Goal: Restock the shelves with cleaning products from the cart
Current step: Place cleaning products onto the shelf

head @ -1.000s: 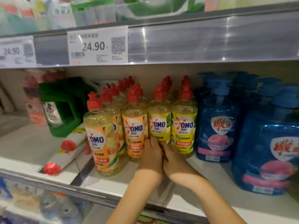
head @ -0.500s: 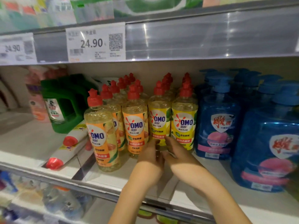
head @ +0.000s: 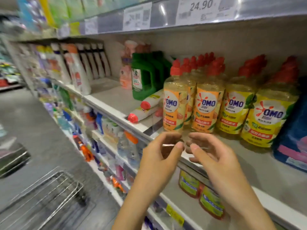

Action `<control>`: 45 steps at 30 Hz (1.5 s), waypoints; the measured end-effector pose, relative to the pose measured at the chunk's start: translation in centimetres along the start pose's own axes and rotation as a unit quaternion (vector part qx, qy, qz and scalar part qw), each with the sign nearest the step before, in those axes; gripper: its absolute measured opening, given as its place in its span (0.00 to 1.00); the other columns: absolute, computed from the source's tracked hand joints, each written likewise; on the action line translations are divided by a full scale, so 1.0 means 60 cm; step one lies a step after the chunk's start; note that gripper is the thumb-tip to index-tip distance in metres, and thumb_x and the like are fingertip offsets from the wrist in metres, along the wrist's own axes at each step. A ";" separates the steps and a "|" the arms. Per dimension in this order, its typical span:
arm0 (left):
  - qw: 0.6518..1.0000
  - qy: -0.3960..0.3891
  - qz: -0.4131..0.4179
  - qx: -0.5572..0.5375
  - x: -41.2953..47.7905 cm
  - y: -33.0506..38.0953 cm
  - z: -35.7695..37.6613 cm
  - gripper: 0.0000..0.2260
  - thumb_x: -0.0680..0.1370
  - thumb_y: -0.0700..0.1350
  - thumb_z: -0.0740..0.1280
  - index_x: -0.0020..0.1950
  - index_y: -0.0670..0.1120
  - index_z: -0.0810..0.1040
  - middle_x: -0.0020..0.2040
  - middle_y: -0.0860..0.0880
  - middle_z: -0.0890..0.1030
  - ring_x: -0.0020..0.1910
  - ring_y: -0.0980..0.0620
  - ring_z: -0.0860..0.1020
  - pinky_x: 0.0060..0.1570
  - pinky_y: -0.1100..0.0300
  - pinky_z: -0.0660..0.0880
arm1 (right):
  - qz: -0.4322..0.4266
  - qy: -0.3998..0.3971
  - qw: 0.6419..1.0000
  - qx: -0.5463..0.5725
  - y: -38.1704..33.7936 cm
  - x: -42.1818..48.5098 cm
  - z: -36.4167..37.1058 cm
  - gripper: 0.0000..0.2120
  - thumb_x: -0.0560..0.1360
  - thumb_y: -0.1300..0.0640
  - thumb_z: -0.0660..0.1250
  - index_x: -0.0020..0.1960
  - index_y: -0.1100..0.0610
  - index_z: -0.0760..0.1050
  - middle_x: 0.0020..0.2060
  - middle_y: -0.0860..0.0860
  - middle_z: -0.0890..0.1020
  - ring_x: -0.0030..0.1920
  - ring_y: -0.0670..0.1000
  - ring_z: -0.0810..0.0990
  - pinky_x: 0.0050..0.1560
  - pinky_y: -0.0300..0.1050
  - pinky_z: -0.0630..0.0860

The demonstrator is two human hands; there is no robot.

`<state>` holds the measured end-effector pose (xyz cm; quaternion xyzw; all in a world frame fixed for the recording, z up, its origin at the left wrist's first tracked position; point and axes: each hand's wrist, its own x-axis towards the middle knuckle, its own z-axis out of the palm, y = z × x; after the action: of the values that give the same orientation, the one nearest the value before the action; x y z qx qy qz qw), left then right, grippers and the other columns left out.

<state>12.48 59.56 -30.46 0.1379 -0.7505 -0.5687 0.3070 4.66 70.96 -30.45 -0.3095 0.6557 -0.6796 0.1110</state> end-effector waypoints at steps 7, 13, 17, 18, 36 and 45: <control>0.989 0.141 -0.032 0.011 -0.070 -0.007 -0.148 0.06 0.78 0.39 0.66 0.54 0.45 0.80 0.48 0.51 0.83 0.49 0.53 0.82 0.53 0.57 0.79 | -0.037 -0.117 0.992 0.039 0.001 -0.008 0.143 0.08 0.74 0.60 0.69 0.50 0.49 0.80 0.44 0.46 0.85 0.46 0.45 0.83 0.47 0.39 0.79; 0.969 0.234 -0.068 0.036 -0.127 -0.038 -0.325 0.06 0.78 0.40 0.66 0.54 0.45 0.79 0.49 0.49 0.83 0.48 0.52 0.82 0.53 0.55 0.79 | -0.035 -0.212 0.974 0.077 -0.001 -0.020 0.334 0.07 0.72 0.60 0.69 0.50 0.54 0.80 0.42 0.44 0.85 0.41 0.41 0.83 0.41 0.33 0.78; 0.957 0.272 -0.085 0.053 -0.159 -0.065 -0.478 0.07 0.78 0.41 0.67 0.54 0.47 0.79 0.48 0.52 0.83 0.46 0.54 0.81 0.51 0.58 0.79 | -0.015 -0.269 0.958 0.099 -0.001 -0.036 0.500 0.09 0.69 0.55 0.70 0.49 0.53 0.80 0.41 0.48 0.85 0.39 0.43 0.82 0.39 0.32 0.77; 0.954 0.281 -0.087 0.052 -0.168 -0.072 -0.519 0.06 0.78 0.41 0.67 0.54 0.48 0.79 0.47 0.54 0.82 0.45 0.56 0.81 0.49 0.60 0.78 | -0.012 -0.284 0.954 0.099 -0.001 -0.039 0.545 0.11 0.67 0.53 0.70 0.49 0.52 0.80 0.42 0.48 0.85 0.41 0.44 0.83 0.40 0.32 0.77; 0.838 0.512 -0.173 0.074 -0.345 -0.193 -1.051 0.07 0.77 0.42 0.68 0.54 0.51 0.79 0.47 0.57 0.82 0.48 0.64 0.79 0.45 0.75 0.72 | 0.026 -0.553 0.826 0.104 0.025 -0.090 1.195 0.15 0.62 0.47 0.72 0.50 0.43 0.81 0.46 0.47 0.85 0.48 0.46 0.84 0.49 0.41 0.80; 0.775 0.587 -0.200 0.121 -0.298 -0.272 -1.327 0.08 0.77 0.39 0.68 0.55 0.48 0.79 0.50 0.54 0.81 0.47 0.65 0.79 0.45 0.74 0.73 | 0.031 -0.649 0.754 0.097 0.041 -0.034 1.547 0.13 0.66 0.52 0.73 0.51 0.49 0.80 0.44 0.45 0.84 0.45 0.43 0.83 0.43 0.35 0.78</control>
<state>73.18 3.13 -38.11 0.6278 -0.4430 -0.3306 0.5481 58.20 -4.51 -38.14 -0.6435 0.3661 -0.3715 0.5602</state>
